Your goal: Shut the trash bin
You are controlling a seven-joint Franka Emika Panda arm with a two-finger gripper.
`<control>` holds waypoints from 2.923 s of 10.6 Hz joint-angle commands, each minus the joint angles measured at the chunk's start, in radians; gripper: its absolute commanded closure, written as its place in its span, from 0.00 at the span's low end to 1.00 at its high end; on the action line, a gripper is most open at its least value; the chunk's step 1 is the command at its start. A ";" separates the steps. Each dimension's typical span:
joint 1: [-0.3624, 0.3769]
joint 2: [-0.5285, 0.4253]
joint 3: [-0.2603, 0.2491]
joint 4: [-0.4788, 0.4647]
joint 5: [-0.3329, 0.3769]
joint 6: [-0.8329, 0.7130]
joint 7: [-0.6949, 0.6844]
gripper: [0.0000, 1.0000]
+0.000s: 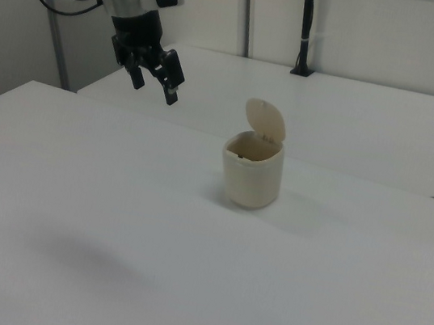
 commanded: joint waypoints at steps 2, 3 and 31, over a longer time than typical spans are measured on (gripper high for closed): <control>-0.002 -0.006 0.000 0.010 0.001 -0.032 -0.004 0.00; -0.002 -0.006 0.000 0.010 0.001 -0.032 -0.004 0.00; -0.002 0.426 0.000 0.364 -0.141 0.638 0.466 0.94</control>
